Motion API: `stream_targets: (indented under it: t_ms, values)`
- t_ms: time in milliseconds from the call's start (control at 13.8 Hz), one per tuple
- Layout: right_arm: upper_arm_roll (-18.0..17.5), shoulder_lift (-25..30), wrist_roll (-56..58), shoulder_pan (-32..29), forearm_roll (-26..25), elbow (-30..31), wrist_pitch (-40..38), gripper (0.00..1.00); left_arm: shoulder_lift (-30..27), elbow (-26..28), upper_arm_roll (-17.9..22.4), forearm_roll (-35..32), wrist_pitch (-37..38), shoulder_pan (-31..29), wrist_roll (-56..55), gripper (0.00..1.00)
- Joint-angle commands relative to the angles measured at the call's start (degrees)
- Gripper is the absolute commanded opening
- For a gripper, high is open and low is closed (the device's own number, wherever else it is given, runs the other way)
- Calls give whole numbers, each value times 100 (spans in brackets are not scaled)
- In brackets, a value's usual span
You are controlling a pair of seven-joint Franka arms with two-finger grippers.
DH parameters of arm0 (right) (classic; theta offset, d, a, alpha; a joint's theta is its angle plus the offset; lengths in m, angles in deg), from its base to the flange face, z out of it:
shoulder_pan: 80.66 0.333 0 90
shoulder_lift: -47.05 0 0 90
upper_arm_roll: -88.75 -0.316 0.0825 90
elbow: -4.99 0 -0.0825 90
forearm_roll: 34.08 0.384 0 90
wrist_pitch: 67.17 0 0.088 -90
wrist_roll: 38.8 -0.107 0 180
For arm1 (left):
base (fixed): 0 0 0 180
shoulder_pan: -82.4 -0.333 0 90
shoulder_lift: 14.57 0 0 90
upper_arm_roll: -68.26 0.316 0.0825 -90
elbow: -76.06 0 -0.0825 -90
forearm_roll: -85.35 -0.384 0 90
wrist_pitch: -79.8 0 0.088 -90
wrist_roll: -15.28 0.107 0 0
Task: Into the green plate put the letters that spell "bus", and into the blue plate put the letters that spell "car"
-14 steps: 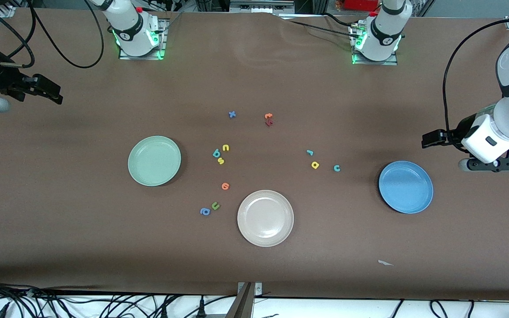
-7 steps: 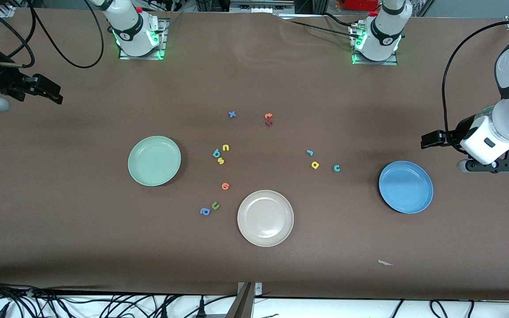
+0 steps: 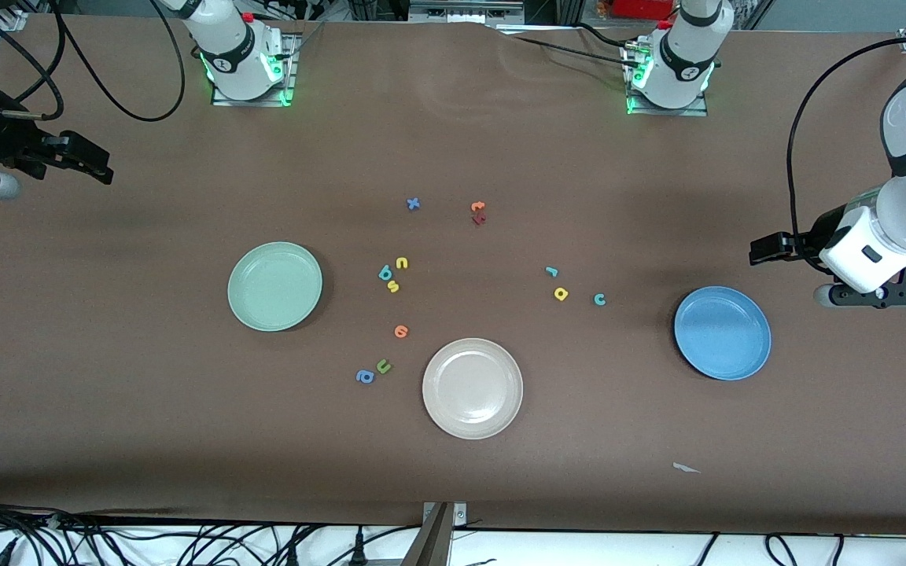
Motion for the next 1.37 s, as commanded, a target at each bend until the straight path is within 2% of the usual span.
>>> stream_targets:
  t_ms: [0, 1302]
  values:
    - [-14, -50, 84, 13, -51, -136, -144, 100, 51, -101, 8, 50, 11, -13, 36, 100]
    - [-58, -217, 66, 49, -25, -136, -144, 100, 60, -110, 8, 51, 11, -13, 36, 100]
